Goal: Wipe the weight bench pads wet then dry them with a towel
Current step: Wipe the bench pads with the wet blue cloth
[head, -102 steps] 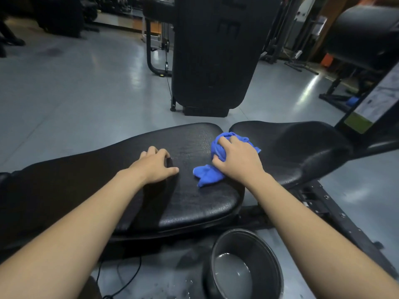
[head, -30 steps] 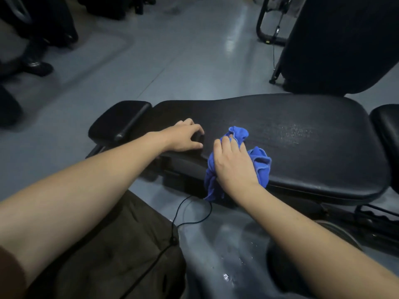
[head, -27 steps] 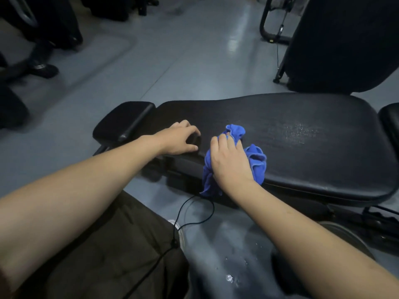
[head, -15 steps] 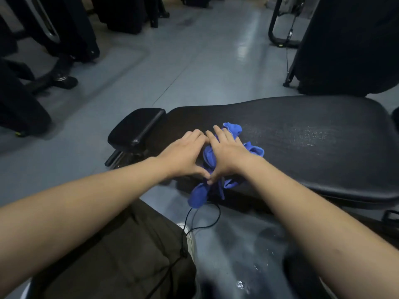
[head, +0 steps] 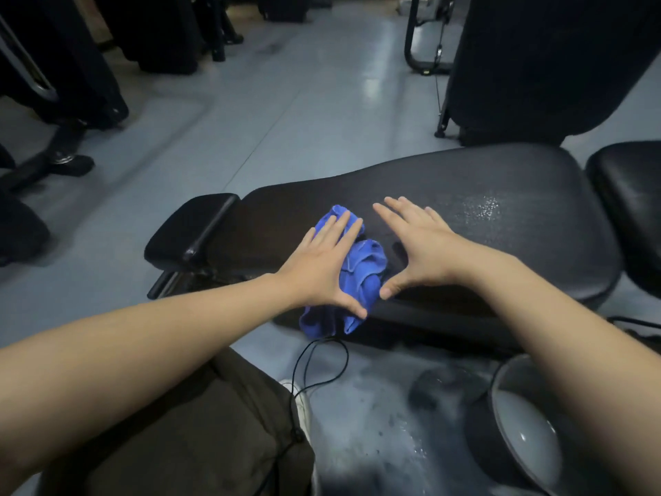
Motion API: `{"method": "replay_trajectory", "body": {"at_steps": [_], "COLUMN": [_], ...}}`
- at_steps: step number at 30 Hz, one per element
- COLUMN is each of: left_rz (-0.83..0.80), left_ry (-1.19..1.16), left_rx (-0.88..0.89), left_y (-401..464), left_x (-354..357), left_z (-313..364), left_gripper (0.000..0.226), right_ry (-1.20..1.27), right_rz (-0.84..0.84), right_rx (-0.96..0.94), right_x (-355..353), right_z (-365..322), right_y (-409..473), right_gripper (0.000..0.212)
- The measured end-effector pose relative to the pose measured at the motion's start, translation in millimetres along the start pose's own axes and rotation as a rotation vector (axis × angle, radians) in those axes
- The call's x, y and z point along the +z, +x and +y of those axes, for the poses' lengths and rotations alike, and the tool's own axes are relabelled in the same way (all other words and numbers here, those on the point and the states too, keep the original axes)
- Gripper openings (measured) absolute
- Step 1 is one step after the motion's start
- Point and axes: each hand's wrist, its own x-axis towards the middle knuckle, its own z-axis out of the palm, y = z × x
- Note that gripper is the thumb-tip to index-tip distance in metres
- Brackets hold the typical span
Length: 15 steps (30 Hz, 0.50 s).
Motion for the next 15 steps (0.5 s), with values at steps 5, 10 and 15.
{"method": "replay_trajectory", "body": {"at_steps": [5, 10, 15], "left_rz": [0.075, 0.14, 0.14], "left_ry": [0.087, 0.044, 0.041], "left_rx": [0.093, 0.181, 0.123], "left_y": [5, 5, 3], "left_x": [14, 22, 25], "left_z": [-16, -38, -79], "left_gripper": [0.136, 0.12, 0.115], "right_ry": [-0.016, -0.061, -0.189], "right_rz": [-0.025, -0.018, -0.057], "right_rx": [-0.013, -0.067, -0.045], "right_x": [10, 19, 32], "right_z": [-3, -19, -33], "right_y": [4, 17, 30], "right_gripper": [0.144, 0.143, 0.141]}}
